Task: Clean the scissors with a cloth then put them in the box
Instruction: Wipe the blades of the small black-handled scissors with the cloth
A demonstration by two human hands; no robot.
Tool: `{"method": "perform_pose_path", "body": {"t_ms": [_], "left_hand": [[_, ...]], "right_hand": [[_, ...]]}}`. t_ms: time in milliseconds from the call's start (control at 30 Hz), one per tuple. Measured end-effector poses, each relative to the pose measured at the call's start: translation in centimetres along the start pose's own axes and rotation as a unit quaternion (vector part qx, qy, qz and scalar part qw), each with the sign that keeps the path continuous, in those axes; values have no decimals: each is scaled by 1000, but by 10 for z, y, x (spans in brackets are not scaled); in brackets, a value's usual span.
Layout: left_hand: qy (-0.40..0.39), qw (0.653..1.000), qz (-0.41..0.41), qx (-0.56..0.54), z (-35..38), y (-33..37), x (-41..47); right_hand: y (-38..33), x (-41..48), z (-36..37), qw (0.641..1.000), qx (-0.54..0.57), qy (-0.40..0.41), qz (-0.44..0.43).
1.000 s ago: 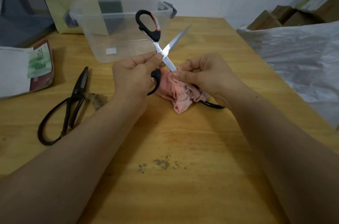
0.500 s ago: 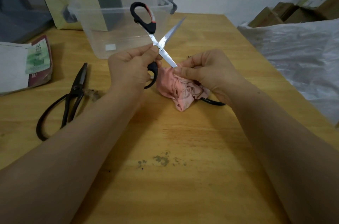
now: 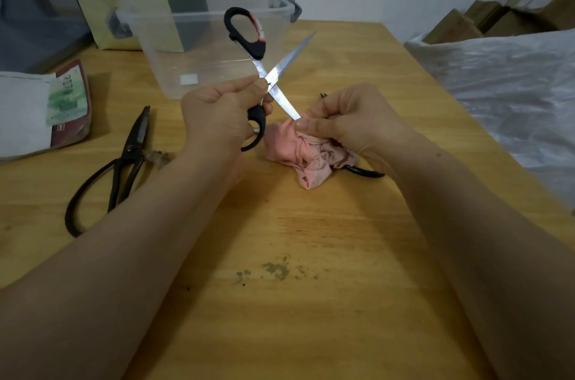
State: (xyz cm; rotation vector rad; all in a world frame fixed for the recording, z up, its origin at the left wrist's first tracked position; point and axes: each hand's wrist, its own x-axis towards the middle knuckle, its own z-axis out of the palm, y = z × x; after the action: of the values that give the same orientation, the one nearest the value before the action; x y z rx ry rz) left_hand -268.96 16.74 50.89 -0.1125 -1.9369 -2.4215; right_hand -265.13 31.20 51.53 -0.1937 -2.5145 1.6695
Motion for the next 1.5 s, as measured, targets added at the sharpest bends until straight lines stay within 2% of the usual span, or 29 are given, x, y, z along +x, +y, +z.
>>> {"method": "perform_pose_path", "body": {"t_ms": [167,300,467,567,667,767,833,1000,1100,1233,1433,1500], "left_hand": [[13,1000,1,3,1,1,0],[47,999,21,-1,-9,1,7],[6,999,10,50,-3,-4,-1],[-10,999,-11,43,2,-6,-5],[-4,998,-30,49,2,-9,-5],[-10,997,-26,68,5,-10,-6],[-17,997,-17,68,7,-11,-9],[-37,998,-42,33,11,-13,-11],[-20,997,-67,10,12,-12,-12],[10,996,-86,17,13,-13,-13],[13,995,-89,39,10,-15,-10],[11,996,-79,46,10,-15,-10]], "right_hand": [[-2,-2,-5,1000,-20,14,7],[-2,-4,-17,995,-93,29,22],[0,-2,-38,973,-167,152,-50],[-5,-6,-38,952,-233,180,-90],[-14,-12,-27,946,-274,141,-103],[-20,-18,-16,975,-179,70,-114],[-19,-18,-12,979,-153,50,-122],[-13,-13,2,977,-148,59,-138],[-9,-11,9,972,-173,79,-141],[-5,-8,12,966,-204,66,-141],[-7,-9,3,967,-249,-6,-61],[-5,-9,4,967,-246,7,-69]]}}
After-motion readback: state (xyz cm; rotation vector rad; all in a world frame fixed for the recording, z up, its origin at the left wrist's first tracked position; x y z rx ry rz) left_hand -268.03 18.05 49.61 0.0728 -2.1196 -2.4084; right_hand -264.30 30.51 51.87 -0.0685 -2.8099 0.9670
